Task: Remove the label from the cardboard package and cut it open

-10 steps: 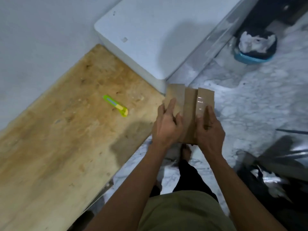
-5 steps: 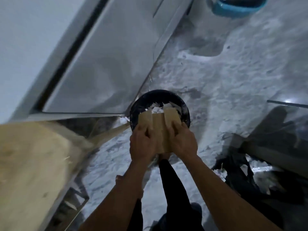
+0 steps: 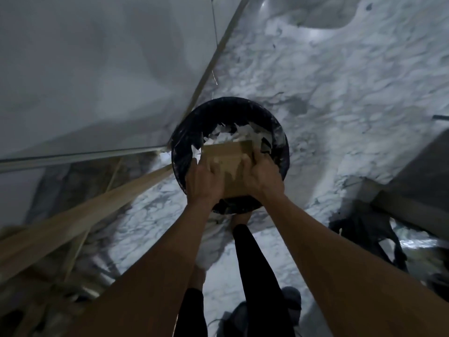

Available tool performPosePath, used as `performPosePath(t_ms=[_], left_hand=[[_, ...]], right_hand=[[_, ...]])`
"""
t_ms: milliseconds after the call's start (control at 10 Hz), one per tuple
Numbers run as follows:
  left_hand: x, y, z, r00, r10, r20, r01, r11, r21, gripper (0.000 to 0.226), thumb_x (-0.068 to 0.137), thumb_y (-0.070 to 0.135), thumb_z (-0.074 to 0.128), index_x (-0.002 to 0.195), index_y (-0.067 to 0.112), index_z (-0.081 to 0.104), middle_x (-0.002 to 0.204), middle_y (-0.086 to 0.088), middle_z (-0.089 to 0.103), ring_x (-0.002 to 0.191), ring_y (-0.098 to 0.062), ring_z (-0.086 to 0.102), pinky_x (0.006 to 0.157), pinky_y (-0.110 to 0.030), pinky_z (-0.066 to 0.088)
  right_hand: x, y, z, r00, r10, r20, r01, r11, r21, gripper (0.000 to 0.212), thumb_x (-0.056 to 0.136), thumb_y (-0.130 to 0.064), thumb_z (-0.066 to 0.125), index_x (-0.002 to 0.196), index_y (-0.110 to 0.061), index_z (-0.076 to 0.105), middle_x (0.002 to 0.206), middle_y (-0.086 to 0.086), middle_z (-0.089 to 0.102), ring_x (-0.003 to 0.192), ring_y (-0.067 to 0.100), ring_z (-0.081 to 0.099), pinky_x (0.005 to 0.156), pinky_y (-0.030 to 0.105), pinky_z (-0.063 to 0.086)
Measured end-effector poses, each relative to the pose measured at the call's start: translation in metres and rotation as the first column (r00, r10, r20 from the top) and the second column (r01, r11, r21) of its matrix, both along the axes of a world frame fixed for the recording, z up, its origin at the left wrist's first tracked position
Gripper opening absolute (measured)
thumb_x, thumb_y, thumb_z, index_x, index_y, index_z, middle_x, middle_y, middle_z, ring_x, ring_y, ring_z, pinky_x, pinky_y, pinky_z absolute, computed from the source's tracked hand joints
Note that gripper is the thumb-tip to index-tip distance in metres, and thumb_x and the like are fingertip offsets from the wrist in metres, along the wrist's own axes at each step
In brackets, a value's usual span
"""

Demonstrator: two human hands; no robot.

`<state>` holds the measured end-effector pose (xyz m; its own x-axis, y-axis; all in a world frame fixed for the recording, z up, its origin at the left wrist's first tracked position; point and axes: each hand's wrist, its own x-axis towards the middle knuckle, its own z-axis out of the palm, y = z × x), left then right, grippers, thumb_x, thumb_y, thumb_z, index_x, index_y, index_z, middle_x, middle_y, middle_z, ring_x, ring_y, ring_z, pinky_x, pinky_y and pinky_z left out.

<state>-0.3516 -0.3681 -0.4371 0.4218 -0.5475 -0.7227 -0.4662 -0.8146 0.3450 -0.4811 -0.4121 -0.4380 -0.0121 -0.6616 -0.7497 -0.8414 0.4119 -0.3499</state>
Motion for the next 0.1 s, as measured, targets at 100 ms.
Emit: performPosePath(t_ms=[100], left_hand=[[0.0026, 0.0009, 0.0128, 0.999, 0.045, 0.004, -0.045, 0.998, -0.039, 0.056, 0.102, 0.043, 0.041, 0.152, 0.018, 0.036, 0.155, -0.014, 0.039, 0.143, -0.034, 0.037, 0.115, -0.048, 0.034]], right_hand=[[-0.0021, 0.0007, 0.0101, 1.000, -0.016, 0.008, 0.016, 0.999, -0.045, 0.060, 0.101, -0.043, 0.037, 0.154, -0.015, 0.025, 0.153, 0.018, 0.037, 0.131, 0.041, 0.044, 0.099, 0.046, 0.042]])
